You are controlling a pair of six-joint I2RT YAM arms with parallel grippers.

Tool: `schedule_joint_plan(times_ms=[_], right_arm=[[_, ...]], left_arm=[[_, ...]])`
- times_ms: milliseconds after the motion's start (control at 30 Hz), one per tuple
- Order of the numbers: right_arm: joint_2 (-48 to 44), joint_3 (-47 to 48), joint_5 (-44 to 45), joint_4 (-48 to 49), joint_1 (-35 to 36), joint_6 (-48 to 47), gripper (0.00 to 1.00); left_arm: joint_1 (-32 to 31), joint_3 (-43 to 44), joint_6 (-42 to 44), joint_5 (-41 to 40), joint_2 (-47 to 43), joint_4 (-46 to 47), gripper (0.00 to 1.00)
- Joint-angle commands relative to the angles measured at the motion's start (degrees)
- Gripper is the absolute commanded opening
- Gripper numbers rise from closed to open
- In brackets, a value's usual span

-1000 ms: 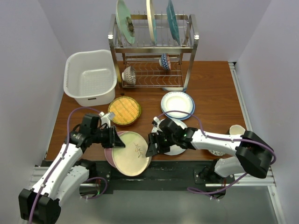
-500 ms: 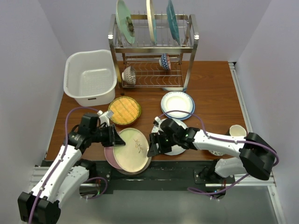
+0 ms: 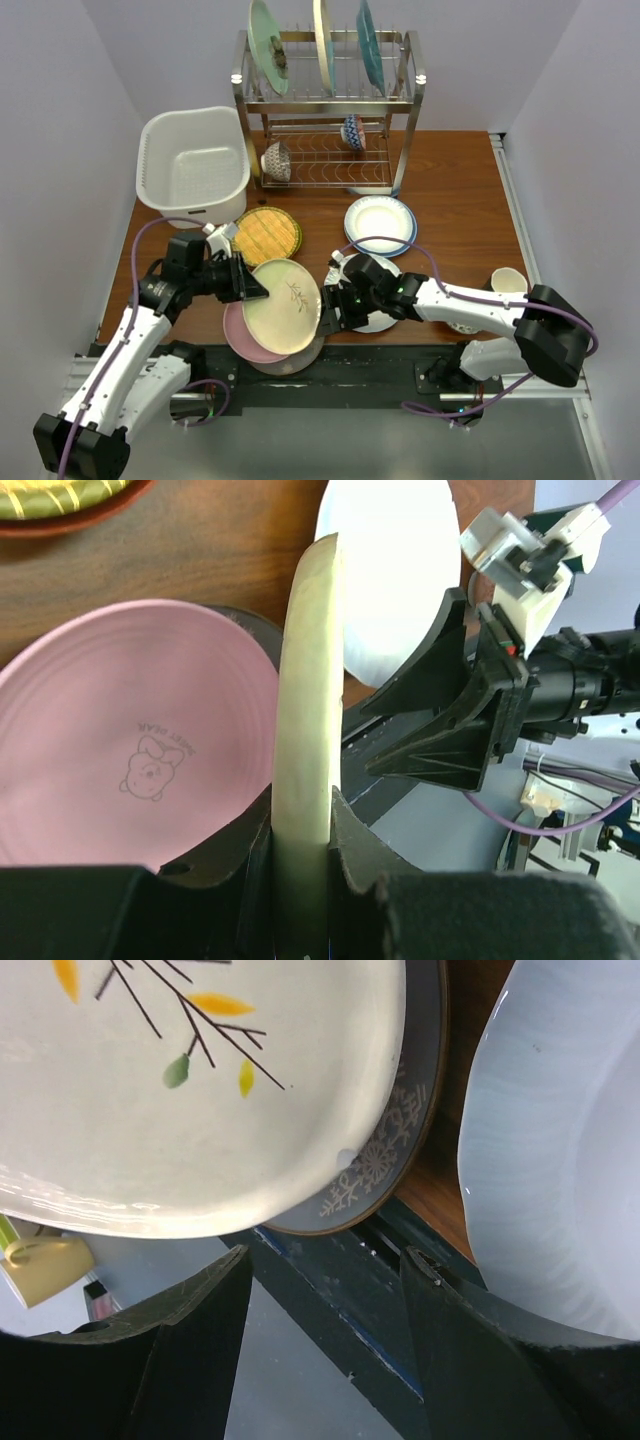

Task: Place the plates into the plastic bin on the countertop
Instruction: Pick up the plate from the corner of the board, then place the plate in the plastic bin.

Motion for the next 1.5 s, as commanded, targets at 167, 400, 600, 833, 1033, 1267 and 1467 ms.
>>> schedule_joint_plan(times_ms=[167, 400, 600, 833, 1033, 1267, 1467], right_arm=[[-1.88, 1.64, 1.32, -0.65, 0.16, -0.91, 0.65], [-3.28, 1.38, 1.23, -0.21, 0.16, -1.18, 0.65], [-4.07, 0.68, 1.41, -0.3, 0.25, -1.27, 0.65], [-4.34, 0.5, 1.58, -0.47, 0.16, -1.18, 0.65], [-4.42, 0.41, 1.76, -0.91, 0.16, -1.27, 0.65], [-4.69, 0.5, 1.76, -1.87, 0.16, -1.53, 0.65], [-5.22, 0.33, 2.02, -2.23, 0.16, -1.62, 0.65]], left_arm=[[-0.1, 9.61, 0.02, 1.18, 3.27, 1.2, 0.0], [-0.1, 13.65, 0.64, 0.3, 6.34, 0.5, 0.0], [-0.01, 17.87, 1.69, -1.37, 9.5, -0.38, 0.0], [0.34, 21.65, 1.69, -3.47, 12.5, -0.47, 0.0], [1.83, 24.29, 1.69, -5.32, 14.52, -0.47, 0.0], [4.91, 27.01, 1.78, -6.46, 16.8, -0.12, 0.0], [7.8, 30.97, 2.4, -8.57, 19.26, -1.17, 0.0]])
